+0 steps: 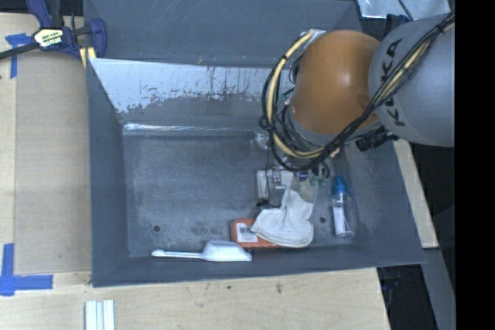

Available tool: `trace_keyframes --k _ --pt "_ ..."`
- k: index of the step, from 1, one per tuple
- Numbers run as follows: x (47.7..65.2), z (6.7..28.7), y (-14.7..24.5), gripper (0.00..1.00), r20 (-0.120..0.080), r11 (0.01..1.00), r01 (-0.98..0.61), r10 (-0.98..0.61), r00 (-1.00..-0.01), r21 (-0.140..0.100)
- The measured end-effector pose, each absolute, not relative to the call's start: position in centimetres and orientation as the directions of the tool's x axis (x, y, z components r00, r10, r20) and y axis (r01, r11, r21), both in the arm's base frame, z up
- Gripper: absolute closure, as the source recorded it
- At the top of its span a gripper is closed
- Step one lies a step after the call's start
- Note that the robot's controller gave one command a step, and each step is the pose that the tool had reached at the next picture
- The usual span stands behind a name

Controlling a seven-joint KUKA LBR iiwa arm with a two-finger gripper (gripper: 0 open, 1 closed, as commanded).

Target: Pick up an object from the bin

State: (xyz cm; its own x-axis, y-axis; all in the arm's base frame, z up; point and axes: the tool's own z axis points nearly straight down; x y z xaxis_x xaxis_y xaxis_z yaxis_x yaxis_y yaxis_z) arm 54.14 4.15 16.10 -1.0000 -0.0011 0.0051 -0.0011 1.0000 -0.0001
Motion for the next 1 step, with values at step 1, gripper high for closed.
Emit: trace_keyframes --k 1 --pt "54.32 16.53 4.15 0.0 -0.003 1.0 -0.001 -0.001 -1.0 0.001"
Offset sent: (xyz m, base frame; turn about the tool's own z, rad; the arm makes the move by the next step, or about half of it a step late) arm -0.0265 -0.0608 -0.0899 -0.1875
